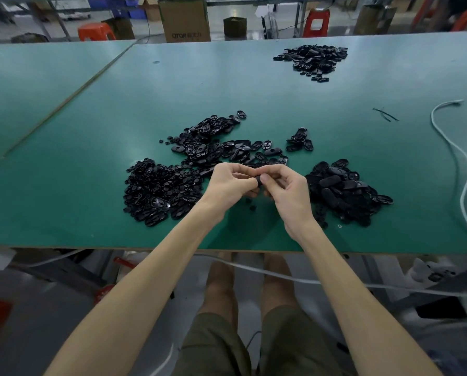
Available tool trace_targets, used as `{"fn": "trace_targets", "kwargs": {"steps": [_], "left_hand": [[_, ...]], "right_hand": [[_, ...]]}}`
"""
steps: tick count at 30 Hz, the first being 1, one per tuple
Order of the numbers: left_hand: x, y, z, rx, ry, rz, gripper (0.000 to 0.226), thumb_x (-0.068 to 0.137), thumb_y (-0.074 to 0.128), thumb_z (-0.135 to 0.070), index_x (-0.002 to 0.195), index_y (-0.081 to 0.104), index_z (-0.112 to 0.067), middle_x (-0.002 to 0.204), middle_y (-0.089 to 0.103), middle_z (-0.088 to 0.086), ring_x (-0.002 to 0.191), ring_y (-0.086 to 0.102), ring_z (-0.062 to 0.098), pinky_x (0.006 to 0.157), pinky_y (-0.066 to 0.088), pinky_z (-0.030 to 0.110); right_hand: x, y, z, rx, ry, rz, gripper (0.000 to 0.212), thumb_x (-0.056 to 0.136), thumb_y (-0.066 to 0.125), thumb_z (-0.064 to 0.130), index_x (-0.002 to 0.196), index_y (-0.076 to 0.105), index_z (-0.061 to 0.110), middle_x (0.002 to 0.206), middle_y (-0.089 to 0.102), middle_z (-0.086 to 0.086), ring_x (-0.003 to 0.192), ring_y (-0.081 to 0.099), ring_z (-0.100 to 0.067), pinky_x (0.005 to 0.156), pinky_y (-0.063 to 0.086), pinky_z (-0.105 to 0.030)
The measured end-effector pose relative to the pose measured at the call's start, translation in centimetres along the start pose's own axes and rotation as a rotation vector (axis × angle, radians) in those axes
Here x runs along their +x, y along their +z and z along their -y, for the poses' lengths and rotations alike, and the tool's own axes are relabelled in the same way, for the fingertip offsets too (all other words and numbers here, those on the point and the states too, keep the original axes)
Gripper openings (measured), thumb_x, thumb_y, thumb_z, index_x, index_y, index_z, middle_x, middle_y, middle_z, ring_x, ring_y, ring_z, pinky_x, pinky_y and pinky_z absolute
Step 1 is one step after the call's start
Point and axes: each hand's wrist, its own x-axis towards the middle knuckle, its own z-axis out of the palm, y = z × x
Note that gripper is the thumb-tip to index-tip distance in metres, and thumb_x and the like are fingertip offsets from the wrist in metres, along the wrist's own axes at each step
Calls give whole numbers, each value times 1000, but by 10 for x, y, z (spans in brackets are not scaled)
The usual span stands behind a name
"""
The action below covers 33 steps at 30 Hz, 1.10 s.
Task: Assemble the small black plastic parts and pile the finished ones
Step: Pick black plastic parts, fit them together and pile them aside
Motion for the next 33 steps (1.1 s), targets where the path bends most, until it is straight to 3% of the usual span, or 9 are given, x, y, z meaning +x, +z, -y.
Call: {"fn": "trace_targets", "kwargs": {"steps": [5,12,16,18,21,24,26,28,33], "left_hand": [[-4,-16,5,-116,3,78,15,87,74,7,100,74,0,87,78,15,77,76,23,76,62,28],[-3,-13,1,-29,29,28,14,88,73,9,102,72,4,84,76,18,73,75,21,73,62,28],[0,3,-12,132,163,-75,14,87,75,4,99,75,-3,86,78,13,76,74,21,77,62,37],[2,14,-25,219,263,-117,14,85,77,-2,96,77,-11,83,79,3,75,74,14,77,62,33],[5,40,-45,301,357,3,15,85,78,-9,91,77,-23,81,78,-10,73,74,8,64,60,27],[11,72,-53,428,437,183,13,86,78,-10,93,78,-22,85,77,-9,76,69,-1,68,52,11],[15,90,-54,521,468,265,13,88,76,-7,97,79,-17,90,76,-3,82,69,4,80,54,16],[19,101,-51,598,481,306,15,90,73,-5,100,78,-14,94,76,1,87,69,10,87,55,25],[20,106,-46,693,525,317,20,95,66,-5,108,78,-15,103,73,-2,87,63,8,87,50,21]], "right_hand": [[0,-1,0,-1,11,-22,16,98,67,2,97,75,15,75,71,4,63,57,-8,60,47,-17],[0,-2,-2,-26,14,-22,13,98,67,3,99,75,13,77,71,2,64,57,-8,60,47,-19],[1,-1,-2,8,29,-128,14,105,57,10,110,68,17,85,72,1,66,63,-8,61,49,-22],[5,0,-3,32,75,-177,17,109,48,8,114,64,12,85,71,0,65,64,-9,60,49,-24],[8,1,-5,-41,109,-154,18,106,47,1,113,63,-1,73,65,7,61,57,-7,61,46,-28],[4,-4,-13,-135,160,-160,25,101,52,-7,124,61,-10,90,61,3,81,58,-12,81,52,-36],[-1,-7,-13,-110,194,-126,27,102,48,-11,127,58,-8,92,58,2,84,58,-9,84,51,-34],[-4,-8,-8,-59,102,-37,24,111,34,2,124,54,0,93,62,-1,84,62,-9,82,53,-30],[-2,-10,-8,178,139,-32,29,114,28,7,125,54,0,92,67,-3,82,66,-8,73,57,-25]]}}
